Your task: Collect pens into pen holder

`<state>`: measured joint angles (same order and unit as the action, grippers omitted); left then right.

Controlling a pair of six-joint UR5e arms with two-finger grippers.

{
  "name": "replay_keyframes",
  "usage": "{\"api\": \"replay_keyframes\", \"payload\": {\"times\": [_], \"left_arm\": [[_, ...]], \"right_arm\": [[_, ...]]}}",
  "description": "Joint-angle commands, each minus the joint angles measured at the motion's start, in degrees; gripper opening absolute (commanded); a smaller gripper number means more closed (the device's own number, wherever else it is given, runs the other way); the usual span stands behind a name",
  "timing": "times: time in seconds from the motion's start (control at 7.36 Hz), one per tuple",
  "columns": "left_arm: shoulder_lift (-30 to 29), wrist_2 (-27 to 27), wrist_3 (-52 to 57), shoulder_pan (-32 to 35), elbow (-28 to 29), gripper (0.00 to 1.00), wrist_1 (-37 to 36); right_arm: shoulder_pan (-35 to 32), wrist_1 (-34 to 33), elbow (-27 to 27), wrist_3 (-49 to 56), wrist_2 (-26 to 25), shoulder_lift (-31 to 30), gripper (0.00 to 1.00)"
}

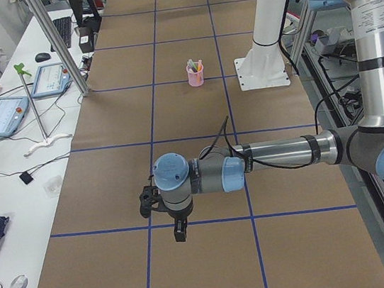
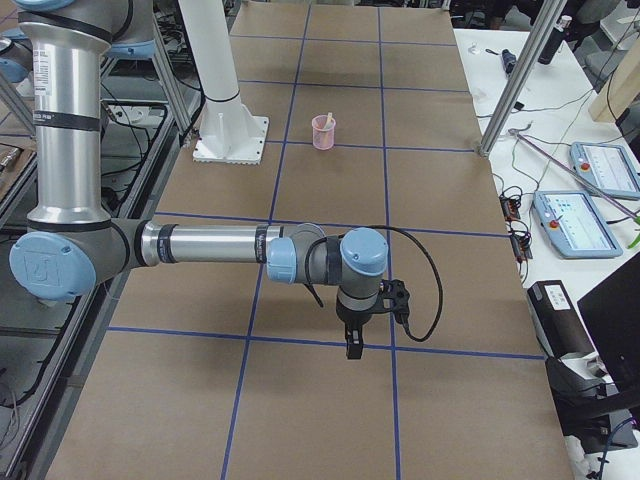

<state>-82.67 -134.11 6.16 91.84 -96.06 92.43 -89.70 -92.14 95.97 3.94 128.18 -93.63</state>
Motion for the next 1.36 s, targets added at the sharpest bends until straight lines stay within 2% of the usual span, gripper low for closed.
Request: {"api": "replay_keyframes", "payload": {"times": [0.0, 1.22], "left_arm": [[1.11, -0.45, -0.18, 0.27, -0.96, 1.0, 0.38], [2.16, -0.28, 0.35, 0.18, -1.49, 1.0, 1.26]], "right_arm": [[0.05, -0.06, 0.01, 0.01, 0.23, 0.03, 1.0], [-0.04, 0.03, 0.01, -0.08, 0.23, 0.03, 1.0]]}}
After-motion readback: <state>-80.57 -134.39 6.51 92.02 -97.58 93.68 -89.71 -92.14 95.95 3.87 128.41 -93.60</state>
